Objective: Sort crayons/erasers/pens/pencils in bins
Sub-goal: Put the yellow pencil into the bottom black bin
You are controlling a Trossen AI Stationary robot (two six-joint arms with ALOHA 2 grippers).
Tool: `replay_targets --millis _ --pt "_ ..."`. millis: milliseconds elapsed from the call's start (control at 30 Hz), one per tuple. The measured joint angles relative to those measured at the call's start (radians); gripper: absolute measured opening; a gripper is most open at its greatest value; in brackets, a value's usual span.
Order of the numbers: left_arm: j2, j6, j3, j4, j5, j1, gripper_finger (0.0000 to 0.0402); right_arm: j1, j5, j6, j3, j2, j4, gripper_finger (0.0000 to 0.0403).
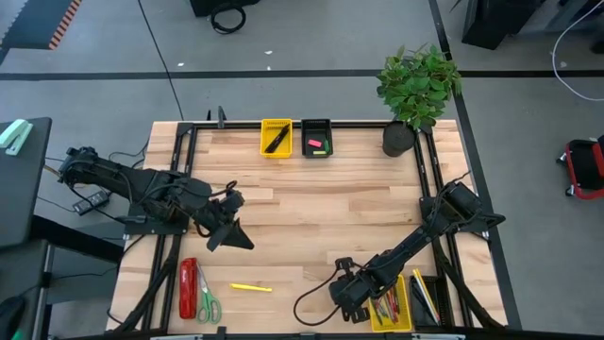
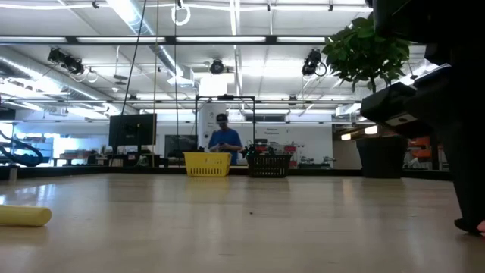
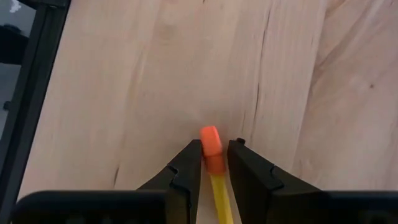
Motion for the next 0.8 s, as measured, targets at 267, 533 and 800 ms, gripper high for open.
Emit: replay_targets --millis 267,533,800 --pt "0.0 -0.035 0.0 0.001 0.0 0.001 0.0022 -0.002 0.021 -0.026 -0.001 0.0 -0.002 0.0086" --pt "0.0 -0.04 0.0 0.002 0.0 0.001 0.0014 -0.002 0.029 -0.038 -0.002 0.0 -0.007 0.0041" --pt "0.0 -0.024 0.0 0.002 0.0 0.001 0.0021 -0.039 0.004 -0.068 -0.004 -0.015 -0.041 0.0038"
